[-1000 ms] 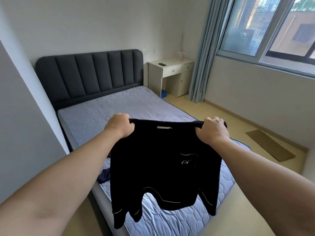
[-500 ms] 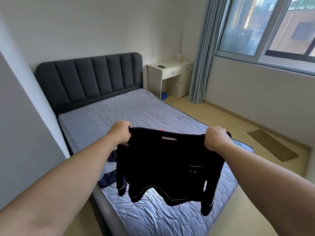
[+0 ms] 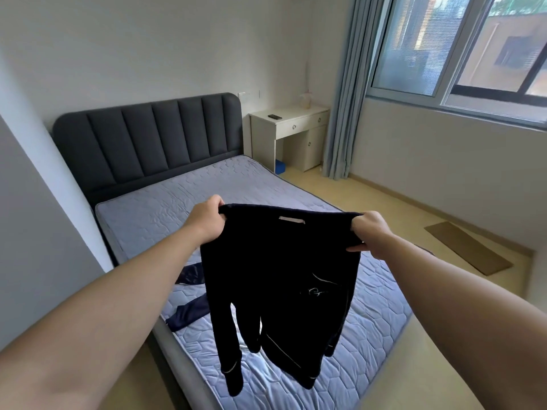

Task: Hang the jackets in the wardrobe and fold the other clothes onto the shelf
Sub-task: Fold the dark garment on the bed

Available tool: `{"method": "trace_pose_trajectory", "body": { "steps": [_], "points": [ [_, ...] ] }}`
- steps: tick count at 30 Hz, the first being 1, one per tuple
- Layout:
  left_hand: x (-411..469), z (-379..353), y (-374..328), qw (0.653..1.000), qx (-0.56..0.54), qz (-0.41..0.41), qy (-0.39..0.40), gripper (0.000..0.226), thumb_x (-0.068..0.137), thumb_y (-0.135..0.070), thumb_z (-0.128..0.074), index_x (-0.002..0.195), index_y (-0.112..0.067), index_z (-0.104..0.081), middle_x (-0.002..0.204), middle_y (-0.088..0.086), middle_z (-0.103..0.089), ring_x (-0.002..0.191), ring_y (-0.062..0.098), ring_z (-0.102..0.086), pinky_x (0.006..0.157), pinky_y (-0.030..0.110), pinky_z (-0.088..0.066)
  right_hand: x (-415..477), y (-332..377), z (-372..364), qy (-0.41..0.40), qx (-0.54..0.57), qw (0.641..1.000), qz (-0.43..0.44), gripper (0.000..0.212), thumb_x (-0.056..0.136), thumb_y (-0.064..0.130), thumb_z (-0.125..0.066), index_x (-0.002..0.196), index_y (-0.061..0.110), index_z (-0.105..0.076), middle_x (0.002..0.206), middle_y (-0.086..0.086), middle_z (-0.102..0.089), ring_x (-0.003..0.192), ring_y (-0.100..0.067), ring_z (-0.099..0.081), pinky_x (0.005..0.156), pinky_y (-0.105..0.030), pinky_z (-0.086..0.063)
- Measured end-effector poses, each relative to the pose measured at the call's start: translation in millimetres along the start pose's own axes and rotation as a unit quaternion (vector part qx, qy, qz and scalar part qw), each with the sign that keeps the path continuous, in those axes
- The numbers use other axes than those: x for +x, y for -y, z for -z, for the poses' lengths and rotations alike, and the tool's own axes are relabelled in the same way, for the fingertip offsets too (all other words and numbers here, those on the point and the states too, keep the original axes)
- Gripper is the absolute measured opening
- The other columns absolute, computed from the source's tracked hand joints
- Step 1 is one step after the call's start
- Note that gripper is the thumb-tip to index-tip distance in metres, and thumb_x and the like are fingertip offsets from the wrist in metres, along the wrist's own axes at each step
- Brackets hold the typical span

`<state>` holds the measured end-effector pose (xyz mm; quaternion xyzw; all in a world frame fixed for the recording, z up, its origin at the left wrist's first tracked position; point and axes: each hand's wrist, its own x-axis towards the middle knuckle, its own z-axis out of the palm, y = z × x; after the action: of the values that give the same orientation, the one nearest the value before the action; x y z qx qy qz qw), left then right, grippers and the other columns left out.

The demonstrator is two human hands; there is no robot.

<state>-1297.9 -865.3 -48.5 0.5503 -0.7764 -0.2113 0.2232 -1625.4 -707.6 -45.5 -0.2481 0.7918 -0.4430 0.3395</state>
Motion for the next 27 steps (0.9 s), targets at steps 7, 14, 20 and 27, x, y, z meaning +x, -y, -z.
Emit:
{"method": "trace_pose_trajectory", "body": {
  "steps": [7,14,20,27],
  "points": [
    [-2,-14,13,0.994,0.105,-0.002,0.019,0.016,0.096,-0.021,-0.048,0.091,-0.015,-0.061,0.093,0.013,-0.066,0.089,0.035,-0.062,0.074,0.037,-0.05,11,-22,19,0.029,-0.366,0.923,0.117,0.025,0.087,0.031,-0.05,0.073,0.011,-0.048,0.075,-0.01,-0.051,0.062,-0.025,-0.044,0.057,-0.031,-0.033],
    [2,-39,18,0.987,0.148,0.04,0.04,0.015,0.094,-0.026,-0.052,0.089,-0.013,-0.056,0.102,0.018,-0.065,0.099,0.039,-0.063,0.08,0.04,-0.05,30,-37,25,0.086,-0.54,0.812,0.203,0.06,0.072,0.068,-0.073,0.099,0.019,-0.051,0.094,0.001,-0.052,0.095,-0.021,-0.054,0.072,-0.037,-0.047],
    [10,-64,6,0.983,0.172,0.057,-0.024,0.014,0.096,-0.02,-0.051,0.086,-0.012,-0.046,0.1,0.014,-0.054,0.09,0.035,-0.054,0.076,0.041,-0.044,71,-38,21,-0.015,-0.523,0.817,0.241,0.014,0.09,0.012,-0.056,0.098,0.014,-0.045,0.098,-0.007,-0.044,0.106,-0.031,-0.051,0.067,-0.036,-0.041],
    [21,-71,-22,0.973,0.162,0.12,-0.109,0.018,0.095,-0.02,-0.051,0.08,-0.012,-0.046,0.089,0.006,-0.047,0.08,0.028,-0.048,0.067,0.04,-0.041,146,4,13,-0.041,-0.417,0.861,0.288,0.016,0.088,0.004,-0.057,0.097,0.009,-0.045,0.114,-0.017,-0.053,0.116,-0.035,-0.044,0.073,-0.039,-0.04]
  ]
}}
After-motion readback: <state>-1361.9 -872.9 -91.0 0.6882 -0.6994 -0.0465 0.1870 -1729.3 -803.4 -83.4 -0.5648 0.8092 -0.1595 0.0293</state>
